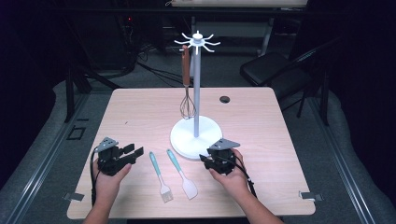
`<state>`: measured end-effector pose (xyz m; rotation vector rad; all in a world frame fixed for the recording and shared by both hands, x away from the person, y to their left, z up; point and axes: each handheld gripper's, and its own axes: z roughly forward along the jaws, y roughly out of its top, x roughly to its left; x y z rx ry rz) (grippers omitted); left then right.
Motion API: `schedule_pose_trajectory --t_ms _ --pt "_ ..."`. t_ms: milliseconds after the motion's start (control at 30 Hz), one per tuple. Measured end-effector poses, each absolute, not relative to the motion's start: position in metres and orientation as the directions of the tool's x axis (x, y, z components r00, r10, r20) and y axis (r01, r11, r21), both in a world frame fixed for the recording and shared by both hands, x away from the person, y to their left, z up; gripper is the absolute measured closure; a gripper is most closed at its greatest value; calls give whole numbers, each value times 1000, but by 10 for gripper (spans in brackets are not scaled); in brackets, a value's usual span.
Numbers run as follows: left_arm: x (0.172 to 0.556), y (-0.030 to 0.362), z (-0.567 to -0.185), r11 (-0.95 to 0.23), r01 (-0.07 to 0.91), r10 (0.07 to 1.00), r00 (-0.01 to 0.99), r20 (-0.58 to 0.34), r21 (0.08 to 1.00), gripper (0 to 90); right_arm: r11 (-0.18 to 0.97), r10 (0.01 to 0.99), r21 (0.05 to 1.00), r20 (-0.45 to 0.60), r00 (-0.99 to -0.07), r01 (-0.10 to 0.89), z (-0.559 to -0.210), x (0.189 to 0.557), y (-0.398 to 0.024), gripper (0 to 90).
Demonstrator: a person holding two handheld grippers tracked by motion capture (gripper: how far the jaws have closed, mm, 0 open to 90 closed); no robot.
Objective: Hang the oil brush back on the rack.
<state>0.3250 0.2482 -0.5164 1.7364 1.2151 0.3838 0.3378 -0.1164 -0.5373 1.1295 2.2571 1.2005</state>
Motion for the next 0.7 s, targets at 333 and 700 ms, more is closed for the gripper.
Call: schedule_pose_trajectory --t_ms 333,700 --pt "326 249 -518 -61 560 857 454 -245 826 517 316 778 799 91 -622 512 -543 341 -105 622" --pt "326 249 -518 -66 562 856 457 -243 825 517 404 700 746 120 -704 529 -568 329 -61 656"
